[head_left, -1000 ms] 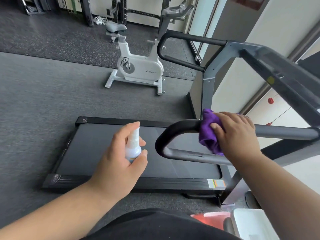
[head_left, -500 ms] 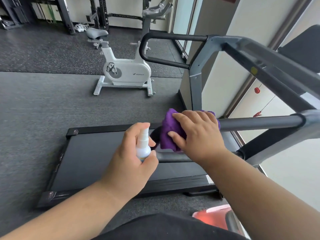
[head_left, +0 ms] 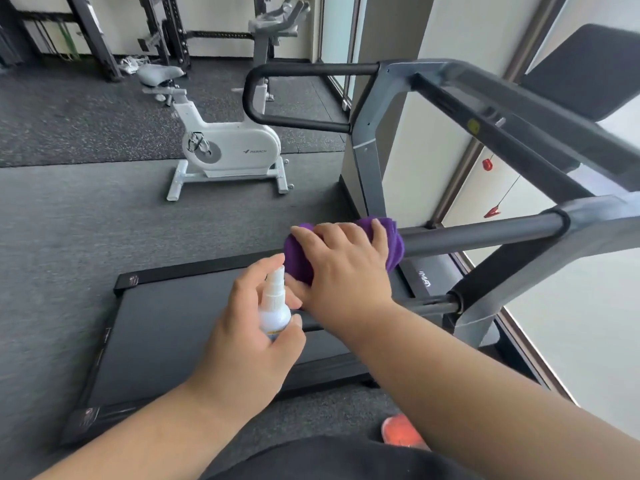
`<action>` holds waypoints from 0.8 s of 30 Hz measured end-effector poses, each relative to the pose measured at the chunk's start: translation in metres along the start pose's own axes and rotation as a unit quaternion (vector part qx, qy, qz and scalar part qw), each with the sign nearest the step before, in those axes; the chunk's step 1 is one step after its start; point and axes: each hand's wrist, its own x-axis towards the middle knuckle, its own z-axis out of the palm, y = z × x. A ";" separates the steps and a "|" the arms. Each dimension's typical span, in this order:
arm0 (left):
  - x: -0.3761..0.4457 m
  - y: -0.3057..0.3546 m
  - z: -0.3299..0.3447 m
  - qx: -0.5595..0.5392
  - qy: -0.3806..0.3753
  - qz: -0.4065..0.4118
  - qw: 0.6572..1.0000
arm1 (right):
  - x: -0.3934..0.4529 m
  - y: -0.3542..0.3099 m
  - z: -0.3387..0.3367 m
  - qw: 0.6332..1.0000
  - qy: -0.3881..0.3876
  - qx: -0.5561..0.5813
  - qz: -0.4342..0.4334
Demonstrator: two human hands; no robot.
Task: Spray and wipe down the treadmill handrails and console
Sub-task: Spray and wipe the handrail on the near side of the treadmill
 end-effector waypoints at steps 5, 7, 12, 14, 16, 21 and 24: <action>0.005 0.015 0.027 0.023 0.013 0.006 1.000 | 0.001 0.040 -0.010 0.999 -0.013 0.013 -0.047; 0.006 0.024 0.039 0.028 0.017 0.001 0.999 | -0.001 0.065 -0.016 0.999 -0.014 0.009 -0.043; 0.007 0.047 0.074 0.037 0.031 -0.003 0.999 | -0.006 0.149 -0.036 0.999 -0.010 -0.004 -0.036; 0.006 0.058 0.089 0.038 0.034 -0.011 0.999 | -0.010 0.192 -0.044 1.000 -0.006 -0.014 -0.021; 0.004 0.070 0.103 0.040 0.035 -0.020 0.998 | -0.015 0.234 -0.052 1.000 0.008 -0.014 0.003; 0.000 0.090 0.128 0.055 0.050 -0.034 0.997 | -0.013 0.265 -0.054 0.999 0.017 -0.017 0.035; -0.001 0.101 0.146 0.056 0.067 -0.042 0.995 | -0.008 0.237 -0.049 1.000 0.003 -0.018 0.002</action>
